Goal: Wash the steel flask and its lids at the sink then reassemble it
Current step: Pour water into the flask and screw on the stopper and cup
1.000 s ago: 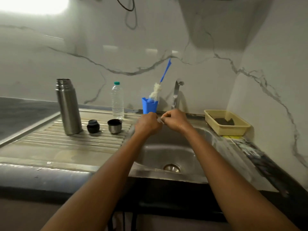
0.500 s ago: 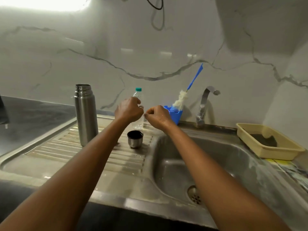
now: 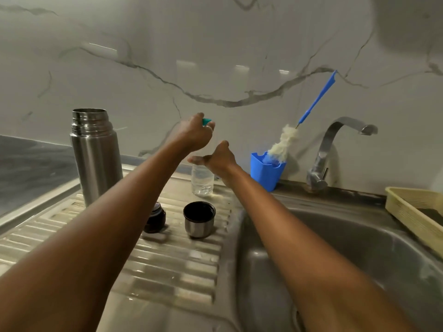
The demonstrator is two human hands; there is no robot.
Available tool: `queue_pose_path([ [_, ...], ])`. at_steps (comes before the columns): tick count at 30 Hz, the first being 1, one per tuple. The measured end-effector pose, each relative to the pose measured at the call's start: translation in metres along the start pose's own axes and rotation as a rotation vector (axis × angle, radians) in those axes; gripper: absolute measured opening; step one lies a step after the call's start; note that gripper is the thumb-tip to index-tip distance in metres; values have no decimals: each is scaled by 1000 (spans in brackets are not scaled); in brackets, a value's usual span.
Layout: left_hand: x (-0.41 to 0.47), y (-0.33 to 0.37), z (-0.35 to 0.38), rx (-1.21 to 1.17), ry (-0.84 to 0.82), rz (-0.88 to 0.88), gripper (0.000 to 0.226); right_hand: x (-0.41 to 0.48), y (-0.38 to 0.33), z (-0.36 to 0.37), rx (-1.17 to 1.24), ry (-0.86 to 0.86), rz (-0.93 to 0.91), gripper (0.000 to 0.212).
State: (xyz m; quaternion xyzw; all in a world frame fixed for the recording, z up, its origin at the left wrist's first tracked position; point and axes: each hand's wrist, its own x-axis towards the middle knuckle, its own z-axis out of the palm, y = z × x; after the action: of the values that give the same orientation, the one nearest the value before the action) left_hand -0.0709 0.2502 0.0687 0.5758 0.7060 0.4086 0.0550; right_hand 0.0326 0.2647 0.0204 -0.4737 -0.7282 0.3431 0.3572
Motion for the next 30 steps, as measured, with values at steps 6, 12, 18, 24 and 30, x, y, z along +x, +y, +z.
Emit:
queue_pose_path([
  [6, 1, 4, 9, -199, 58, 35, 42, 4, 15, 11, 8, 61, -63, 83],
  [12, -33, 39, -26, -251, -137, 219, 29, -27, 10, -25, -47, 162, -110, 80],
  [18, -87, 106, -53, -384, -138, 266, 25, -88, -9, -79, 23, 290, -153, 73],
  [24, -145, 142, -40, -530, -205, 171, 24, -161, 3, -101, 312, 320, -72, 54],
  [30, -181, 147, -18, -591, -145, 13, 48, -203, 23, -102, 296, 407, -111, 58],
])
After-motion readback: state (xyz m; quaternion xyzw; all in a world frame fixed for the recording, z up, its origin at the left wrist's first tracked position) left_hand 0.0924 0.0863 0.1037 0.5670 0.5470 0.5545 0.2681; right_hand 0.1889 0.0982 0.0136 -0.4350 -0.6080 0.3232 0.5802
